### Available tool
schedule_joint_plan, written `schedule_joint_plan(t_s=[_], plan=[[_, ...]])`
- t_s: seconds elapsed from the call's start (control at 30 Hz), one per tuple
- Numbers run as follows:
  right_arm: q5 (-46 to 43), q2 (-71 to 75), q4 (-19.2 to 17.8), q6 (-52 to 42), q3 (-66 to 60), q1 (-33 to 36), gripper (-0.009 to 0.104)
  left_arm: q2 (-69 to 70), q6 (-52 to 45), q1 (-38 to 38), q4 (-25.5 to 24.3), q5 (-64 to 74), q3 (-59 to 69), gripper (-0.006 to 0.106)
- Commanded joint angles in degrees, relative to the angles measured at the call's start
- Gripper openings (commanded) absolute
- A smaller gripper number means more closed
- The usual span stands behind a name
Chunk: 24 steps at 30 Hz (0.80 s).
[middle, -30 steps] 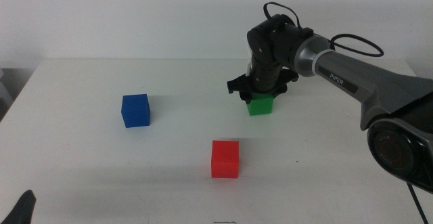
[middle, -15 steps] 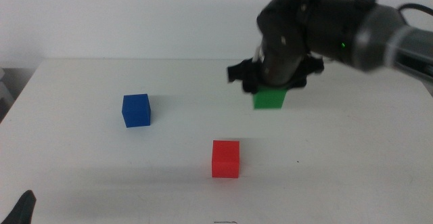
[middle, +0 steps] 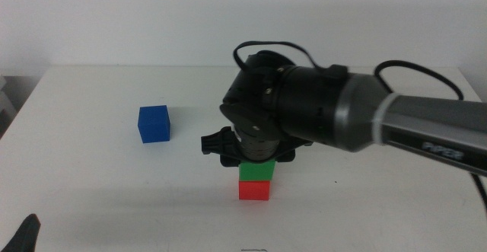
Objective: Stack red cubes first, then green, then blue cubes in a specific spot.
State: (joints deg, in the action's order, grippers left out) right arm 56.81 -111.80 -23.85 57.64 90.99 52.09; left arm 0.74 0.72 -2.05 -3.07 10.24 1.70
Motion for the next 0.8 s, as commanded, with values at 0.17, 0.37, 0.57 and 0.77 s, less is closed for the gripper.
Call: schedule_joint_plan(t_s=[0.17,0.37,0.57,0.77], plan=[[0.45,0.37,-2.38,0.73,4.63,-0.15,-0.001,1.17,0.64,-0.11,0.44,-4.64,-0.18,0.094],[0.52,-0.02,-2.92,1.14,4.63,-0.51,-0.001,1.17,0.64,-0.11,0.44,-4.64,-0.18,0.094],[0.45,-0.09,-3.62,1.61,4.63,-0.52,-0.001,1.17,0.64,-0.11,0.44,-4.64,-0.18,0.094],[0.34,-0.09,-3.99,2.08,4.63,-0.52,-0.001,1.17,0.64,-0.11,0.44,-4.64,-0.18,0.094]])
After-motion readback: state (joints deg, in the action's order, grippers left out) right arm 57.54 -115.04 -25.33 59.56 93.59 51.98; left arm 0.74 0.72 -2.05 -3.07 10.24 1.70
